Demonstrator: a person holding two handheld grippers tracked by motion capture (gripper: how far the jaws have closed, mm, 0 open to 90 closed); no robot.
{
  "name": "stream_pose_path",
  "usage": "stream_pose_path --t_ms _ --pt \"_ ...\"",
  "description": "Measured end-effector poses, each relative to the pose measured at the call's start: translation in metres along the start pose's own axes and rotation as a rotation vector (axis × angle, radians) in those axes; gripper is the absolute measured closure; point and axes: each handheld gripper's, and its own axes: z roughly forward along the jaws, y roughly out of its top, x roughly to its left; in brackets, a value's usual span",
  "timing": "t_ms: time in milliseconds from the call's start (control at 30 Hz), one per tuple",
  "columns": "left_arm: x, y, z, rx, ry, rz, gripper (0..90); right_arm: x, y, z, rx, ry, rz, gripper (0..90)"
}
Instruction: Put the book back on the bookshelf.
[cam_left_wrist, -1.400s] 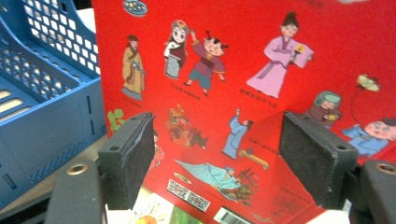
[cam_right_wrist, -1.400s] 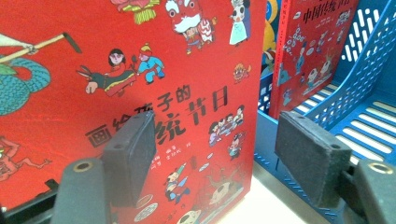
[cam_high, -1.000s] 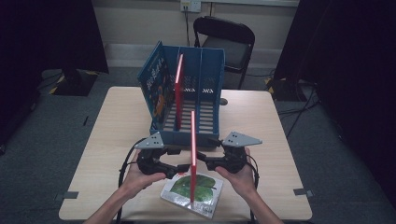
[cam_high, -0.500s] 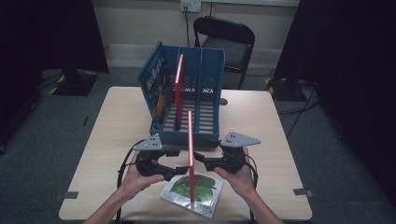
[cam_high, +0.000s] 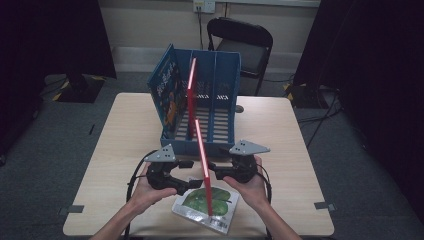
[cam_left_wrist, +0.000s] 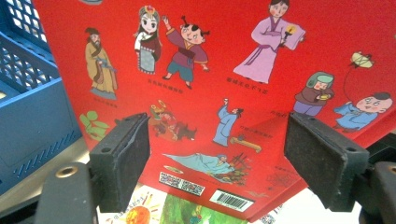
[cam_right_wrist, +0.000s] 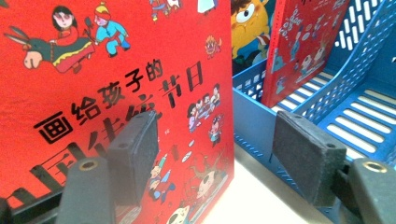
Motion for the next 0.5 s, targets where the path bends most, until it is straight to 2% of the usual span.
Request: stream_pose_path --t_ms 500 --pt "-0.0003 0.0 0.0009 0.007 -0.007 0.007 22.5 0.0043 -0.0043 -0.0001 0.014 0.044 -0.005 29.9"
